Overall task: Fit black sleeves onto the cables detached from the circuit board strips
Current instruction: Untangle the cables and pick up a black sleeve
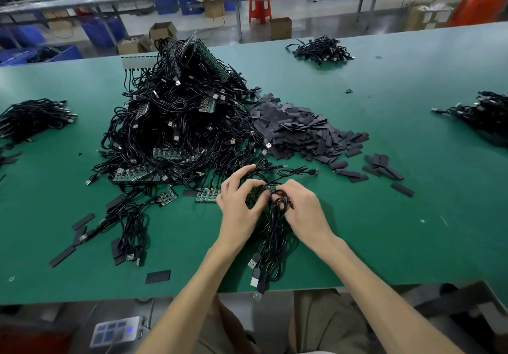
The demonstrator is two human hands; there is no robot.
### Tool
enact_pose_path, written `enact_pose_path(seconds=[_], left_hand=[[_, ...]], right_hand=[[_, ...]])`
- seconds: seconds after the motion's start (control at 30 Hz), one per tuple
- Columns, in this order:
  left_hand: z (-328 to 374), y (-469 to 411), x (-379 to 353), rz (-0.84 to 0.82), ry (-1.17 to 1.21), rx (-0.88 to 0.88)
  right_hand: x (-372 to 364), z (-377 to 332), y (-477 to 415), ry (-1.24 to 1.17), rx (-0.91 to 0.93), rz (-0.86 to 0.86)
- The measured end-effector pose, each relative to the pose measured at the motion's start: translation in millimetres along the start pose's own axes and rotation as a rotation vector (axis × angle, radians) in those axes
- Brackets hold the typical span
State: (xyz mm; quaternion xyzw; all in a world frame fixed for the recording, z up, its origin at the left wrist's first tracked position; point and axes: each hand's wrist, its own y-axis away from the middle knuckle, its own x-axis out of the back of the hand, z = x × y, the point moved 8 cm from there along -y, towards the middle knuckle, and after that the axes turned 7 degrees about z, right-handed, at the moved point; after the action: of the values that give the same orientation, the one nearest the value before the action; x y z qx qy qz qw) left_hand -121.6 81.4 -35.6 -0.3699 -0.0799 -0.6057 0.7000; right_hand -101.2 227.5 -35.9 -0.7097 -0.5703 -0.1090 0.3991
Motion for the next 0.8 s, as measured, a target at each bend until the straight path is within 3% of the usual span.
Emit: enact_pose_path(seconds=[0.27, 0.53, 0.67, 0.8], left_hand=[[-3.3, 0.2, -0.2, 0.033, 0.022, 0.019], [-11.0, -1.1, 4.9, 0.118, -0.044, 0.057], [-26.1, -1.0, 10.0, 0.163, -0.055, 0.182], [-34.7, -3.0, 18.8, 0.216, -0.125, 0.236]], right_hand=[[-4.7, -1.8, 3.0, 0.058, -0.030, -0.054], [-5.6, -6.9, 4.0, 0.075, 0.011, 0.009], [2.4, 11.7, -1.4, -0.050, -0.157, 0.109], [17.6, 44.8, 3.3, -0.291, -0.463, 0.294]])
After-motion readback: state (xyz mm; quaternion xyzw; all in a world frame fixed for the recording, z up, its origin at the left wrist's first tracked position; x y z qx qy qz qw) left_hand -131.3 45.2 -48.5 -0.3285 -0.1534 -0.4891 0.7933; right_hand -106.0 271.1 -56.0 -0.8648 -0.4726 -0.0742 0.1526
